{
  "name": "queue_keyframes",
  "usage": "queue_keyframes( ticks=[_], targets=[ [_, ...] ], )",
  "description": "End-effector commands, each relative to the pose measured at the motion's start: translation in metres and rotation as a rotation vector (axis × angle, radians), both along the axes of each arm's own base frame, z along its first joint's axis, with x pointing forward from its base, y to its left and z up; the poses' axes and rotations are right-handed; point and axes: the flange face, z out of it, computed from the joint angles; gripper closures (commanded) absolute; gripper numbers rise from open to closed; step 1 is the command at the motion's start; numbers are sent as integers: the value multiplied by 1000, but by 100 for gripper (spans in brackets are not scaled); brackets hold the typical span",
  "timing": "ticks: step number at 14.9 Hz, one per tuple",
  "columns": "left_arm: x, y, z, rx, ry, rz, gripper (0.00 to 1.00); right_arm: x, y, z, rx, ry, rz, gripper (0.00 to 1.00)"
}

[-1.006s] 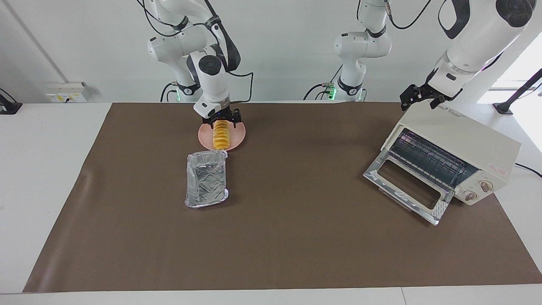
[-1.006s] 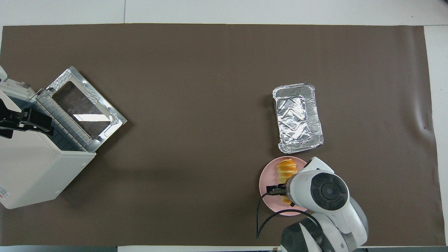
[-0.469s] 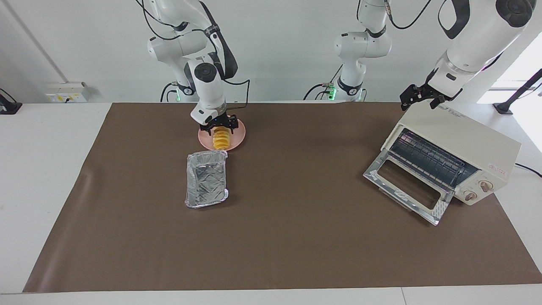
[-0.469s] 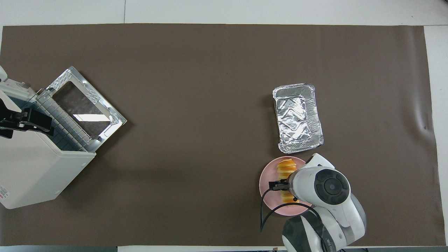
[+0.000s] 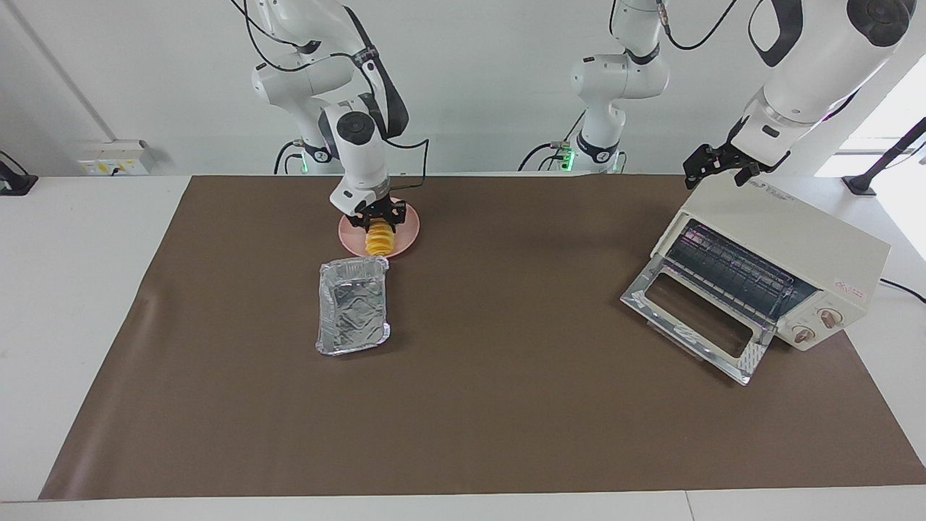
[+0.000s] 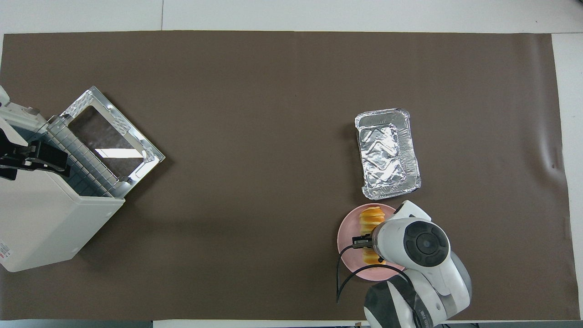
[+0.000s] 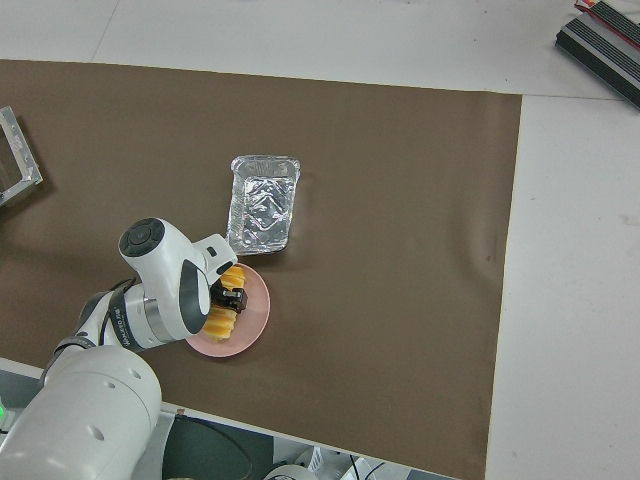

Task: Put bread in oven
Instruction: 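Lift the bread roll off the plate with the right gripper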

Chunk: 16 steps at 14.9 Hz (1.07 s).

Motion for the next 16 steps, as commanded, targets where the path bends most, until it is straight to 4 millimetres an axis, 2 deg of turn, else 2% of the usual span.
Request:
queue_keyframes(
  ticks=[1,2,4,8,11,13,14,15,16],
  targets=[
    [-4,3,4,15,-17,5,0,4,4,5,11,-5,-16,100],
    [-4,3,4,15,-17,5,0,7,5,8,8,1,-13,100],
    [-4,3,4,15,-17,5,0,20,13,28,7,16,-10,100],
    [-4,3,4,15,-17,5,0,50,18,96,-4,68,-17,100],
    [-4,3,4,15,-17,5,0,92,-21,134,30,19,-26,100],
    [-4,3,4,15,-17,5,0,124,-66,141,52,-9,49,100],
    [-4,3,4,15,-17,5,0,134,-82,140,59,-16,91,100],
    [-4,3,4,15,-17,5,0,142,-86,140,61,-19,110,100],
    [-4,3,4,15,-17,5,0,151,-83,135,54,-11,125,100]
  ],
)
